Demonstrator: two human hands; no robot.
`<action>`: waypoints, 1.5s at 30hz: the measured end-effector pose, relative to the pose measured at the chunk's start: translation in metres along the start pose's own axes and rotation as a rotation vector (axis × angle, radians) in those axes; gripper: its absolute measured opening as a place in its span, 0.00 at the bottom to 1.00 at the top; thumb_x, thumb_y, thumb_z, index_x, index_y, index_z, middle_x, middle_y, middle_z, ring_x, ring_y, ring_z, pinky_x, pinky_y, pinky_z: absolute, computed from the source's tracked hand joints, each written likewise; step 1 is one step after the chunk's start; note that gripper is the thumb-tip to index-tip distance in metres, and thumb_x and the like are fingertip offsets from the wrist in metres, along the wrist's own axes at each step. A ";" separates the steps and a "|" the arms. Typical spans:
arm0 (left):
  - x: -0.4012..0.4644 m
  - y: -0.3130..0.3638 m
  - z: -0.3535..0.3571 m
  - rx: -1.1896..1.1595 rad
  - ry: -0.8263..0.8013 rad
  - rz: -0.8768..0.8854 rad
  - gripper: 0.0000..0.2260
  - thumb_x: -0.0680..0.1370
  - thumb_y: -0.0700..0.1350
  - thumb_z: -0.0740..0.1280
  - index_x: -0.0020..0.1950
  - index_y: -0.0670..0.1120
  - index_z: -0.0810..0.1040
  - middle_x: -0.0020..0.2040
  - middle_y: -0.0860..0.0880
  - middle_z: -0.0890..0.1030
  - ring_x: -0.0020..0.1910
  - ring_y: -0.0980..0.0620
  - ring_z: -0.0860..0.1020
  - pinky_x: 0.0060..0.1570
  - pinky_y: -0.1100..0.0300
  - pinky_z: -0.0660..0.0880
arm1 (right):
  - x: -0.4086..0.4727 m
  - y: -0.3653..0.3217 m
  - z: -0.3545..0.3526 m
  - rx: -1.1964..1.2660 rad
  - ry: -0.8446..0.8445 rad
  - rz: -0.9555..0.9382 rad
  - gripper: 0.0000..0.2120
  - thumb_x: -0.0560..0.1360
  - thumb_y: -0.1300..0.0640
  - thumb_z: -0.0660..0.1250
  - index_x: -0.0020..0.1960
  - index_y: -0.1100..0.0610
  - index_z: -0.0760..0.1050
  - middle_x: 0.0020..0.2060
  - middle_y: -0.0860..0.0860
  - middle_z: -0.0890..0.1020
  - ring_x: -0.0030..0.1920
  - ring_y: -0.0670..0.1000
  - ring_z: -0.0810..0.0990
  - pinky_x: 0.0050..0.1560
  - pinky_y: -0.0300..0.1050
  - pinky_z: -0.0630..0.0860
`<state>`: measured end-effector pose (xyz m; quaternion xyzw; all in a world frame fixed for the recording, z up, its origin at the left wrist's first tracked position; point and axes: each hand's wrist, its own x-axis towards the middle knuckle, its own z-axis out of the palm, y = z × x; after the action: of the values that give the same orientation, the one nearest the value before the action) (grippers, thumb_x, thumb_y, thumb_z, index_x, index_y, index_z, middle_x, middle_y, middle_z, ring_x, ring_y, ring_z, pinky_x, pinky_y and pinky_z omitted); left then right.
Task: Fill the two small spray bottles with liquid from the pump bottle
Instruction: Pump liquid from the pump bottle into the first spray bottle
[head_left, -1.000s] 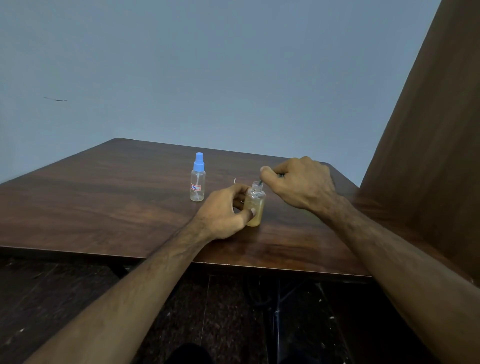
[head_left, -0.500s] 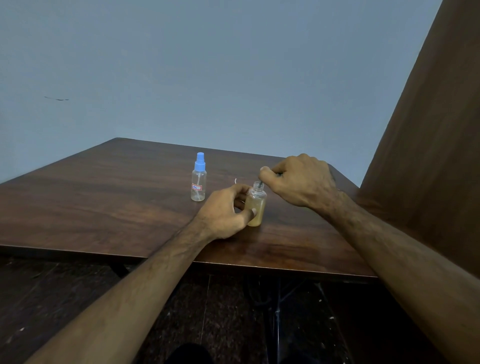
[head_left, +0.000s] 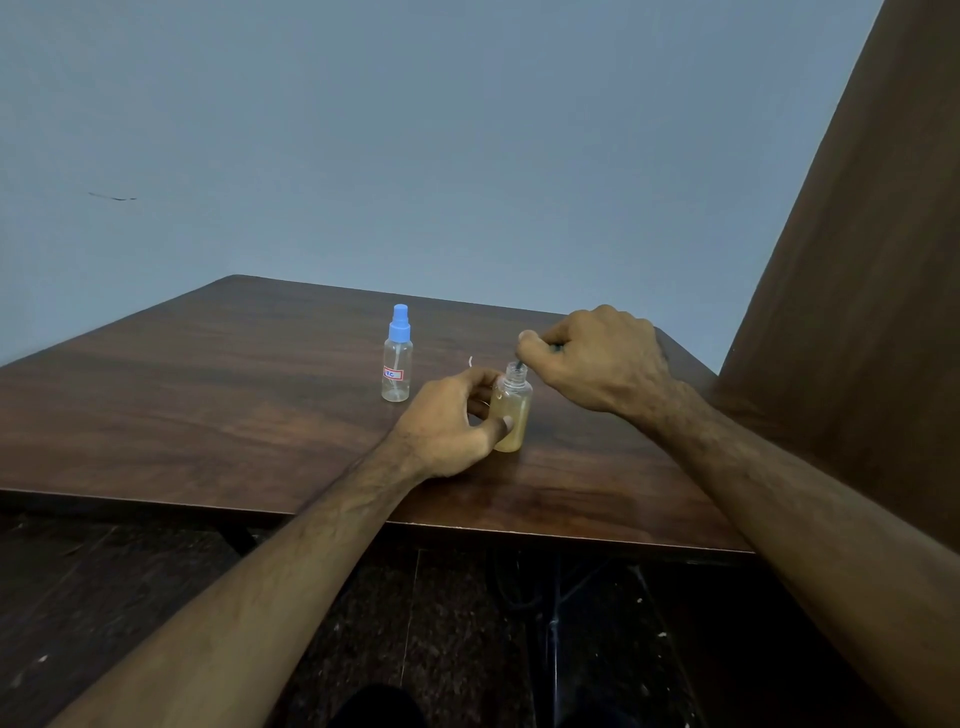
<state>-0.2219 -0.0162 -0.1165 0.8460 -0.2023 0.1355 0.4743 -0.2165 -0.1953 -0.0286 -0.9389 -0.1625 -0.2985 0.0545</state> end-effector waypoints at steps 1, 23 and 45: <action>0.000 0.000 0.000 0.000 -0.002 -0.002 0.18 0.76 0.42 0.72 0.65 0.50 0.77 0.50 0.56 0.84 0.51 0.59 0.83 0.52 0.65 0.78 | -0.001 0.000 0.001 0.004 0.013 0.000 0.29 0.79 0.39 0.58 0.24 0.52 0.70 0.20 0.48 0.71 0.27 0.49 0.70 0.33 0.42 0.63; 0.000 0.000 0.000 0.011 0.003 0.010 0.18 0.74 0.45 0.72 0.64 0.50 0.78 0.51 0.56 0.84 0.51 0.58 0.83 0.53 0.60 0.80 | -0.004 0.000 0.005 0.082 0.012 0.020 0.28 0.79 0.43 0.58 0.25 0.56 0.69 0.21 0.48 0.70 0.26 0.50 0.68 0.33 0.44 0.64; 0.000 0.001 -0.001 0.039 0.005 -0.005 0.19 0.76 0.44 0.73 0.66 0.49 0.77 0.52 0.56 0.84 0.52 0.59 0.82 0.56 0.59 0.80 | -0.005 0.001 0.007 0.131 -0.013 0.030 0.30 0.81 0.42 0.57 0.25 0.56 0.67 0.20 0.48 0.67 0.26 0.51 0.68 0.33 0.44 0.66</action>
<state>-0.2222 -0.0160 -0.1157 0.8553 -0.1965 0.1402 0.4585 -0.2165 -0.1966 -0.0371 -0.9375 -0.1679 -0.2804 0.1193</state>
